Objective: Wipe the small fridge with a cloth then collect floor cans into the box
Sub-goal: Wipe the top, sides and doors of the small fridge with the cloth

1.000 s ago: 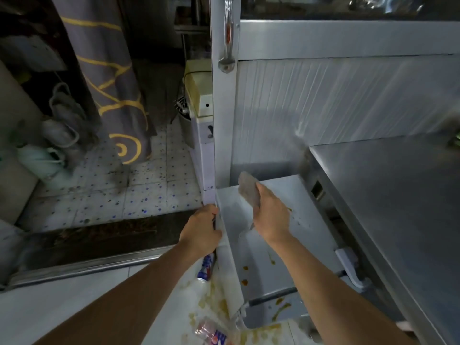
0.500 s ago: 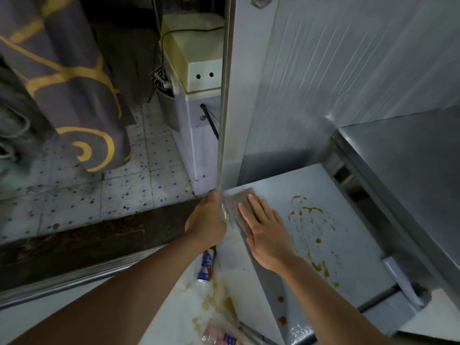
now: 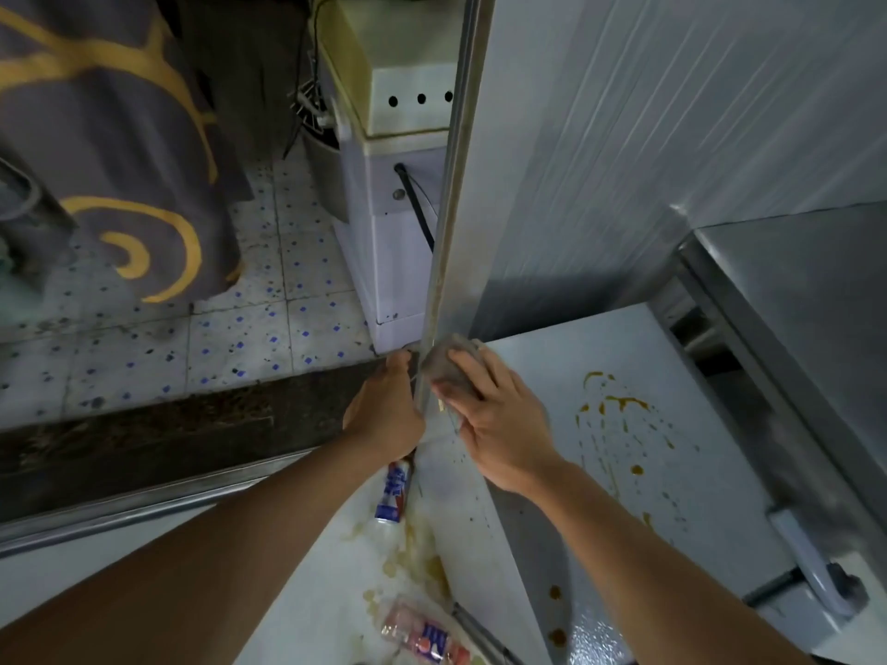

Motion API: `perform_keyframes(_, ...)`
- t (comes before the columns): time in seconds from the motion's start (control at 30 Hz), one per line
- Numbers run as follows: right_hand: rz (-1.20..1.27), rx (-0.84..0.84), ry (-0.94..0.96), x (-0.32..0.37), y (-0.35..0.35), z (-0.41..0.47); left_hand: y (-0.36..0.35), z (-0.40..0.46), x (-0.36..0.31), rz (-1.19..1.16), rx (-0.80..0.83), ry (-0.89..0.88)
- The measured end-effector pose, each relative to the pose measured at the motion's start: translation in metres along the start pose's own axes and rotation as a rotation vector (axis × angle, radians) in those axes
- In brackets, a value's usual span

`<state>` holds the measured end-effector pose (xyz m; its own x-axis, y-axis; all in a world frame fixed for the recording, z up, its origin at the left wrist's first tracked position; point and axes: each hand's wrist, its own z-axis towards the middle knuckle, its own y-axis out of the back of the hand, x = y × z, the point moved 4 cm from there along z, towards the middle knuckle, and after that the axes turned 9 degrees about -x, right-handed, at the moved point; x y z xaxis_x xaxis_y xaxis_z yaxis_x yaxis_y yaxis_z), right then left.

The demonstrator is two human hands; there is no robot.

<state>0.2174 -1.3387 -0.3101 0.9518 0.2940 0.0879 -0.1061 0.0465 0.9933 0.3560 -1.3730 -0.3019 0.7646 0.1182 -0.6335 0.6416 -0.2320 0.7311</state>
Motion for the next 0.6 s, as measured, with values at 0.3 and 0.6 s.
perform_keyframes(0.3, 0.163, -0.046, -0.003, -0.004, 0.005, -0.039, -0.011, -0.011, -0.017, -0.092, -0.028, -0.006)
perform_keyframes(0.6, 0.171, -0.100, -0.107, -0.018, -0.001, -0.006, -0.027, -0.015, -0.030, -0.129, -0.117, 0.054)
